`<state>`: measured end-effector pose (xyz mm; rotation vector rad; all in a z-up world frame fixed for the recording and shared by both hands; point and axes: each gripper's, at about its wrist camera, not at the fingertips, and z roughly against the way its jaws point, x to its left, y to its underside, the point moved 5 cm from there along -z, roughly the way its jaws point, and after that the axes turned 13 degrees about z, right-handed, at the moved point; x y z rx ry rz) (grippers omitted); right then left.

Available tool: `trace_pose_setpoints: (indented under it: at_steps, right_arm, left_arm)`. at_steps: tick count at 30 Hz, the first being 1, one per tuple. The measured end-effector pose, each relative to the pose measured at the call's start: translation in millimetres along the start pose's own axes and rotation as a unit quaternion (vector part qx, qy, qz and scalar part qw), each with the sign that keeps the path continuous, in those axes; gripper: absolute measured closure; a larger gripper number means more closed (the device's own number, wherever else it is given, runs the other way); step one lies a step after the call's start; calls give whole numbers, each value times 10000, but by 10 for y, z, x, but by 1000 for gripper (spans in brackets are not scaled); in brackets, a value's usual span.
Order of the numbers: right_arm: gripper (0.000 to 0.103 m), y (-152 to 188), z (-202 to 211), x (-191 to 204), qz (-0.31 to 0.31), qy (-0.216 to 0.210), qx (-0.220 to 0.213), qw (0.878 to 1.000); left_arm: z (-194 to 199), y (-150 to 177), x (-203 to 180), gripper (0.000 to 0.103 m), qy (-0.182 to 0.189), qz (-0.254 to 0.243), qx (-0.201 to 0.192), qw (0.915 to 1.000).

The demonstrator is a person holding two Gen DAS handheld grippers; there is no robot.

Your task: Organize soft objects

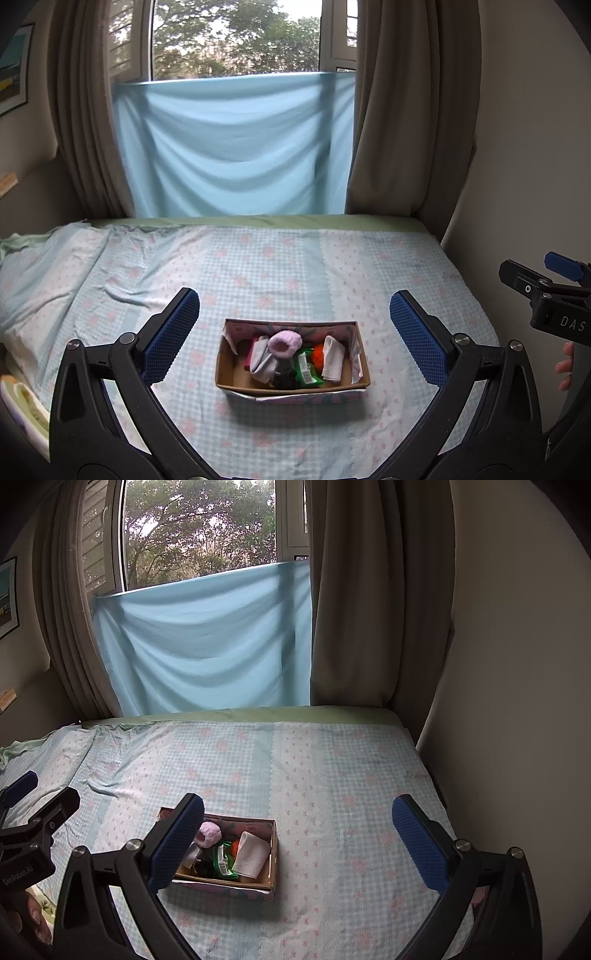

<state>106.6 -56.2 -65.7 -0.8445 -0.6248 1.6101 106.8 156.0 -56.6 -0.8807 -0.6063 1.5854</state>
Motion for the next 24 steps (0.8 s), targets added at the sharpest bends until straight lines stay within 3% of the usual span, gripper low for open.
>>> trace_pose_setpoints:
  at_steps: [11,19,24]
  right_arm:
    - [1,-22,-22,6,-12,-4,-3,10000]
    - [1,-20,-51,8,-23,-20,-19,10000]
    - [1,-22,-74,9,-6,-47,-33,10000]
  left_arm:
    - [26,-5,-21,0,59,-14,-99,9999]
    - [43,-6,1,0,-355,-93,-349,9987]
    - [62,-5,39,0,-283,21,-375,9989]
